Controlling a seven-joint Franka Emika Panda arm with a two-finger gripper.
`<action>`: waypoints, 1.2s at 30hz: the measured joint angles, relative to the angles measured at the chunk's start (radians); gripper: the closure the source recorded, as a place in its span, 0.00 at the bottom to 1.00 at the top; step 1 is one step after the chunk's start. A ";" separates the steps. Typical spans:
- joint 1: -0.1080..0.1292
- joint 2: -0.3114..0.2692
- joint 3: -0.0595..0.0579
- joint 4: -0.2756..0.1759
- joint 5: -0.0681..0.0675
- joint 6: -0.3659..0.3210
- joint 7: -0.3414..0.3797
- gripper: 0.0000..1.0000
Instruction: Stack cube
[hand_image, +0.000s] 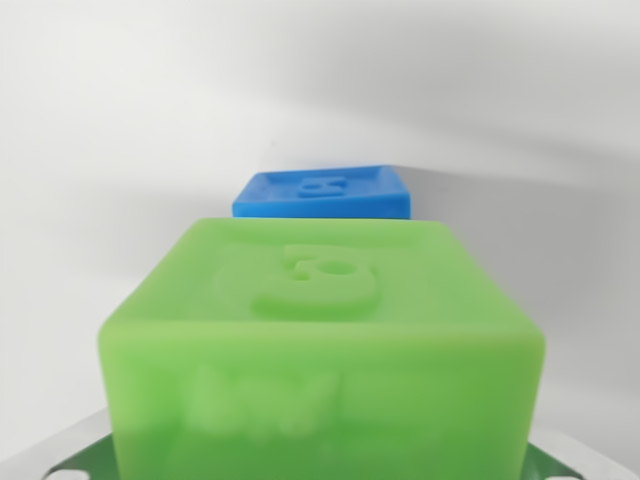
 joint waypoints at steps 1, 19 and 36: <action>0.000 0.007 0.000 0.000 -0.001 0.007 0.001 1.00; 0.004 0.092 -0.007 0.008 -0.013 0.084 0.010 1.00; 0.006 0.097 -0.008 0.010 -0.013 0.090 0.010 0.00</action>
